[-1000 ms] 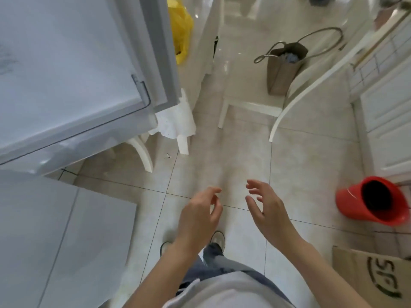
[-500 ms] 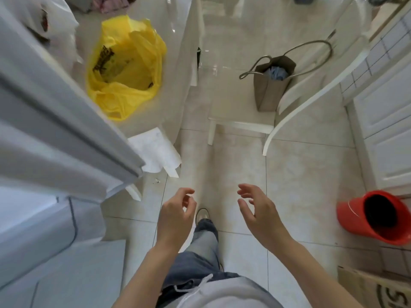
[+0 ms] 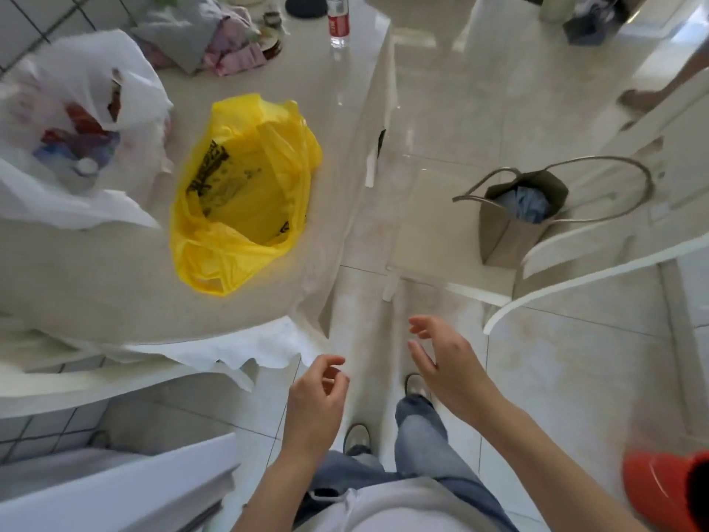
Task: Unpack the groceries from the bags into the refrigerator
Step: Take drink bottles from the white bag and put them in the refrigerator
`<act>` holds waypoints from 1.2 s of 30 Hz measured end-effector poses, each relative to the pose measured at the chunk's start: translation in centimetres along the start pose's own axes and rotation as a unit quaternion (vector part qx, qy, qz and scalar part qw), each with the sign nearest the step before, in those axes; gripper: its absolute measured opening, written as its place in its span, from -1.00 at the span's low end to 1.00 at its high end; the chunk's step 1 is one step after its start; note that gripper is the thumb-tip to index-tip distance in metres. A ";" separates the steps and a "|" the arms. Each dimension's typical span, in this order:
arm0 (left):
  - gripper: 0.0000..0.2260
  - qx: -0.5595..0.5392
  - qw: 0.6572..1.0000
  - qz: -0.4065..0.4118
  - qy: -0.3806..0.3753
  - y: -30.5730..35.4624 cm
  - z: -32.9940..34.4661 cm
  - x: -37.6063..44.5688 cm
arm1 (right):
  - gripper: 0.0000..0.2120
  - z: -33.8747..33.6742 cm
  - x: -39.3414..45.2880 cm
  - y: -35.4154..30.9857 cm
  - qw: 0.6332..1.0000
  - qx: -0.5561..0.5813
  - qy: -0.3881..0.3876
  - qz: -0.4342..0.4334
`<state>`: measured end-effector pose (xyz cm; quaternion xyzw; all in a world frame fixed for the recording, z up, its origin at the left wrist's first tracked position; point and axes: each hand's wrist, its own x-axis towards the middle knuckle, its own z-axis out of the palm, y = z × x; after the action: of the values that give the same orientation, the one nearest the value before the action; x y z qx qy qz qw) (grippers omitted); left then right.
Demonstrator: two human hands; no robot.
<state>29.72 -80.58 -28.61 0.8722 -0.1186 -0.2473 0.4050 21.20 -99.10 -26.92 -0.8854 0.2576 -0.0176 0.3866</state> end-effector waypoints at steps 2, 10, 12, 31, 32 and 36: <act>-0.86 -0.012 0.999 -0.032 0.032 0.5 -0.1 1.8 | -0.69 -0.6 3.1 1.1 0.999 -0.015 -0.041 -0.016; -0.87 -0.058 0.974 -0.123 0.179 4.7 0.9 9.3 | -0.67 -4.6 16.4 0.4 0.966 -0.084 -0.201 -0.140; -0.88 -0.062 0.967 -0.136 0.206 5.9 1.0 10.9 | -0.67 -5.3 19.7 -0.5 0.952 -0.095 -0.227 -0.183; -0.90 -0.077 0.911 -0.185 0.360 4.8 -9.7 25.5 | -0.68 1.9 39.3 -13.4 0.871 -0.117 -0.316 -0.358; -0.90 -0.086 0.907 -0.187 0.366 4.5 -10.6 26.4 | -0.67 2.5 40.0 -14.2 0.866 -0.125 -0.323 -0.361; -0.88 -0.079 0.903 -0.186 0.380 4.0 -13.9 29.3 | -0.66 5.1 42.6 -18.0 0.849 -0.133 -0.329 -0.391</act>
<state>61.91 -86.07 -27.76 0.8715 0.2287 0.0237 0.4333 67.24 -105.40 -25.17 -0.9096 -0.2527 0.1595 0.2888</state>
